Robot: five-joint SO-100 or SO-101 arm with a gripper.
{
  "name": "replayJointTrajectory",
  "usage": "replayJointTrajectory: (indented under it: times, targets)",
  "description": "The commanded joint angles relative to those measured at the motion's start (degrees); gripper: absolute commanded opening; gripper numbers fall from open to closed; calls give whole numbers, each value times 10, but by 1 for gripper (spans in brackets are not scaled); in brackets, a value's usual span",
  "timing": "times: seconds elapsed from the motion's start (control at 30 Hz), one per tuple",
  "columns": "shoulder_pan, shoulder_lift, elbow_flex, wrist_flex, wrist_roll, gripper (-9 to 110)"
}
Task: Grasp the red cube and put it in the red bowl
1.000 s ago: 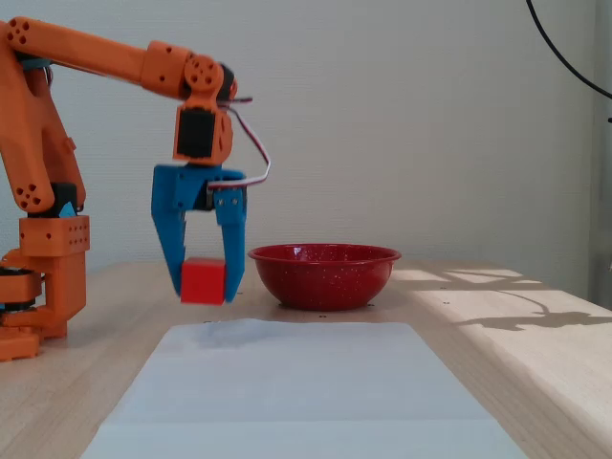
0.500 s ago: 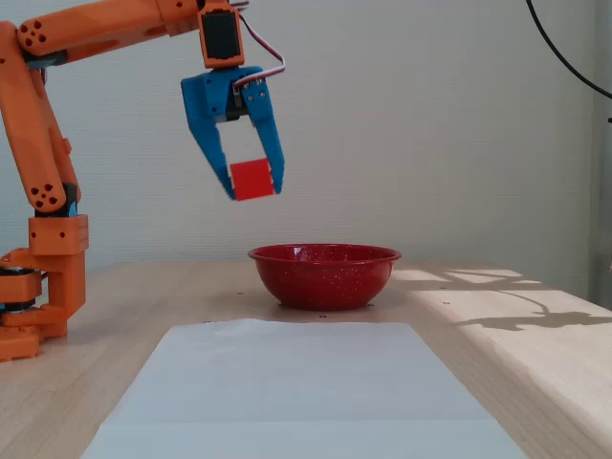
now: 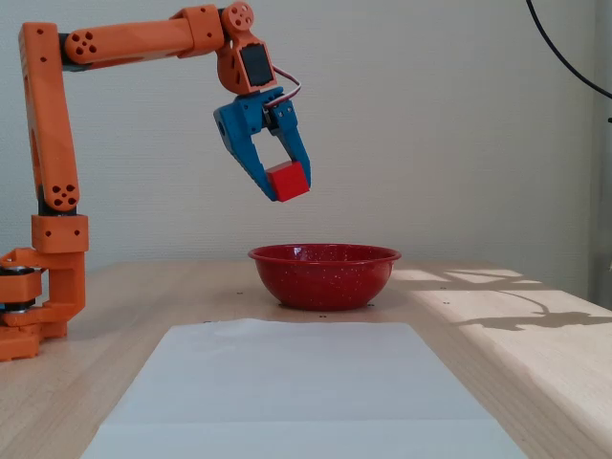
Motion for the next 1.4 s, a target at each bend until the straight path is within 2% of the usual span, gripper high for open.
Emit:
replayJointTrajectory:
  times: [0.0,0.17,0.4,0.53,0.7,0.9,1.07,1.37]
  targets:
    - [23,24,-20,-53,-15,0]
    - [45,-1,39,-160,-4,1]
    - [59,-15,151,-311,42,15]
    - [61,-19,179,-330,44,29]
    - [58,-12,186,-327,47,34]
    - [41,14,112,-248,25,20]
    - [13,45,25,-157,30,0]
    - [-70,120,-56,-25,52,0]
